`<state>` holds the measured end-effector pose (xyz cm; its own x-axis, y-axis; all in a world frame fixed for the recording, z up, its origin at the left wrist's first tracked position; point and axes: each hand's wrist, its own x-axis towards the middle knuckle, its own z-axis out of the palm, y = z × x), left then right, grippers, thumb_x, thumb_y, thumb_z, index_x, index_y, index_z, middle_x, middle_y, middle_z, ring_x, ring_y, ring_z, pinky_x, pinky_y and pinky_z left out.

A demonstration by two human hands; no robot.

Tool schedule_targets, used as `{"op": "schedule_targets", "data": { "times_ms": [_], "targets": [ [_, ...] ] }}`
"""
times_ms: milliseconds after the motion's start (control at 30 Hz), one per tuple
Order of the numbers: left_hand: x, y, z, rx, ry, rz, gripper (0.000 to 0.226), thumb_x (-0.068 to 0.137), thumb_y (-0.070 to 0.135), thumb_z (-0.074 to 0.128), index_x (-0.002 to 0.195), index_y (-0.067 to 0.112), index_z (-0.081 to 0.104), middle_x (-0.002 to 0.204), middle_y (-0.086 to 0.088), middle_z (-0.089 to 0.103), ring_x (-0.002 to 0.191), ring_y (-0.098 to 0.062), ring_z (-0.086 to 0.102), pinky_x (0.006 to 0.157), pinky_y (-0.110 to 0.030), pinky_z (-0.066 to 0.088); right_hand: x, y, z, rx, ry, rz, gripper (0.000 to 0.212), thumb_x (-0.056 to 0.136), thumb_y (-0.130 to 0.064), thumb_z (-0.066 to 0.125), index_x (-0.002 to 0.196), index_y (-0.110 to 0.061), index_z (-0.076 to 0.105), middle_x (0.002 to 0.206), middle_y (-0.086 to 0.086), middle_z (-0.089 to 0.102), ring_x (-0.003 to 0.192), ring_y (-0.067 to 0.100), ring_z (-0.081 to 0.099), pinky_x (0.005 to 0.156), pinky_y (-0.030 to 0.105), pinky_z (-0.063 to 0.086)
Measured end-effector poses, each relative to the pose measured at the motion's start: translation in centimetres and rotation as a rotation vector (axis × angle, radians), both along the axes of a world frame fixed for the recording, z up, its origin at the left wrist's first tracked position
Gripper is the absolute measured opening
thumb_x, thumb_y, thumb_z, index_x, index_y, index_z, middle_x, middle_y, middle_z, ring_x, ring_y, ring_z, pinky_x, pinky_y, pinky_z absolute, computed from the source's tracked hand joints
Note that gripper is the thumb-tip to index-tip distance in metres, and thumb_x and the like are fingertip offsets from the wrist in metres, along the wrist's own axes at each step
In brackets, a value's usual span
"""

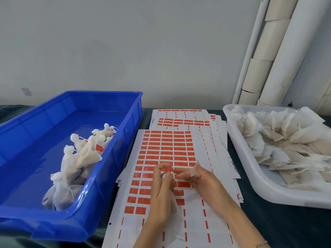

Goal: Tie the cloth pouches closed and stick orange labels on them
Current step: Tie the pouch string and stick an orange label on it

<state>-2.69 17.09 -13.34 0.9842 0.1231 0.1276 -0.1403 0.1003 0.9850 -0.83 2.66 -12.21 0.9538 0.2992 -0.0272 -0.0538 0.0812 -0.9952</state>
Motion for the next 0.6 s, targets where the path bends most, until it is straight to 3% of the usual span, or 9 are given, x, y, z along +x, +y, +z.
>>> {"op": "schedule_targets", "data": {
  "times_ms": [100,300,433,600],
  "targets": [
    [0.0,0.07,-0.11,0.008,-0.027,0.016,0.014,0.095,0.028,0.049,0.109,0.029,0.052,0.095,0.014,0.067,0.096,-0.001,0.064,0.067,-0.007,0.049,-0.16,-0.21,0.04,0.027,0.007,0.064,0.068,0.095,-0.059,0.028,0.104,-0.01,0.074,0.122,0.005,0.066,0.12,0.02,0.058,0.1,0.027,0.046],
    [0.1,0.03,-0.46,0.042,-0.07,0.014,0.012,0.097,0.03,0.045,0.106,0.027,0.053,0.083,0.016,0.063,0.086,0.0,0.063,0.068,-0.012,0.05,-0.37,-0.41,0.19,0.025,0.062,0.072,0.077,0.091,-0.065,0.028,0.1,-0.006,0.075,0.111,0.014,0.07,0.111,0.026,0.064,0.096,0.029,0.047],
    [0.26,0.0,-0.83,0.078,-0.077,0.014,0.012,0.099,0.018,0.046,0.103,0.025,0.055,0.088,0.015,0.062,0.09,-0.003,0.062,0.07,-0.014,0.051,-0.54,-0.48,0.36,0.055,0.082,0.06,0.078,0.09,-0.063,0.029,0.092,0.0,0.075,0.107,0.02,0.069,0.108,0.029,0.064,0.096,0.031,0.046],
    [0.11,0.01,-0.86,0.121,-0.094,0.039,0.011,0.094,0.028,0.05,0.102,0.031,0.058,0.096,0.019,0.063,0.097,0.0,0.061,0.07,-0.011,0.051,-0.62,-0.68,0.14,0.097,0.101,0.067,0.081,0.085,-0.063,0.034,0.112,0.007,0.063,0.108,0.024,0.068,0.109,0.032,0.064,0.102,0.035,0.041]
  ]
}}
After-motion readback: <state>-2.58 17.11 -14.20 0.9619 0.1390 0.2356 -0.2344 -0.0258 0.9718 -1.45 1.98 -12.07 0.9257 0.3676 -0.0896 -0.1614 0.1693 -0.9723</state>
